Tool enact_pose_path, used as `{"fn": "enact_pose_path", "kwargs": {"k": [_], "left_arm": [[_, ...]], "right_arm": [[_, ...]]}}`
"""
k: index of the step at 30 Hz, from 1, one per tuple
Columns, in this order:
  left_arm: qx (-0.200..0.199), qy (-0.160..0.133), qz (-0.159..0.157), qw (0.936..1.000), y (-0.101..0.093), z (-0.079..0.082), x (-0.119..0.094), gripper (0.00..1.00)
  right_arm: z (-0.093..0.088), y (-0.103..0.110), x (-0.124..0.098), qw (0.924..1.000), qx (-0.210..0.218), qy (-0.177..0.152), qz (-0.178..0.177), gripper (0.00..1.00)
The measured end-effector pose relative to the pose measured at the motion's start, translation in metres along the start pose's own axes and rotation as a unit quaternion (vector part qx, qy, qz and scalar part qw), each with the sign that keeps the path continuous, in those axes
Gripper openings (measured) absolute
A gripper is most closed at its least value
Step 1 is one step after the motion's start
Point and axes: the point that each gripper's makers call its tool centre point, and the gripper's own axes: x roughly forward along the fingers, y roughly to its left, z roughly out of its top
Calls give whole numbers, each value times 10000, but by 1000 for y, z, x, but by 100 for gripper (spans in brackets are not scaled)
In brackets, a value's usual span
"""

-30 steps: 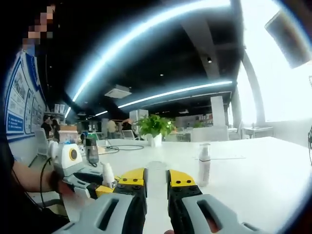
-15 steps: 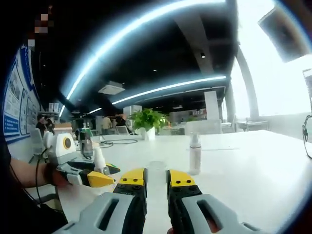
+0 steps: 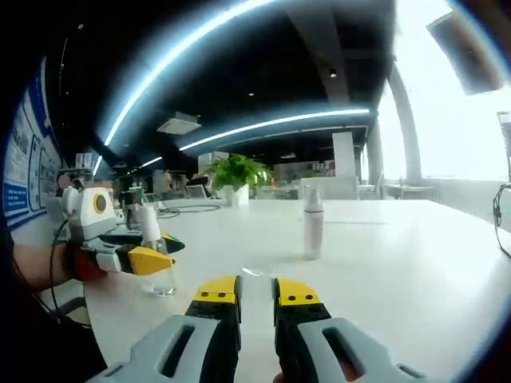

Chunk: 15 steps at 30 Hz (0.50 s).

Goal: Clamp pump bottle remove cover press pump head put on cover

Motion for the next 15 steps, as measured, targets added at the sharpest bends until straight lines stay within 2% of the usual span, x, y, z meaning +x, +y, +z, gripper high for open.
{"fn": "enact_pose_path", "kwargs": {"k": [7, 15], "left_arm": [[-5, 0, -3, 10000, 0, 0, 0, 16], [4, 0, 1, 10000, -1, 0, 0, 16]], "right_arm": [[-16, -5, -1, 9995, 34, 319, 41, 11], [-22, -5, 0, 9988, -98, 481, 39, 11]]}}
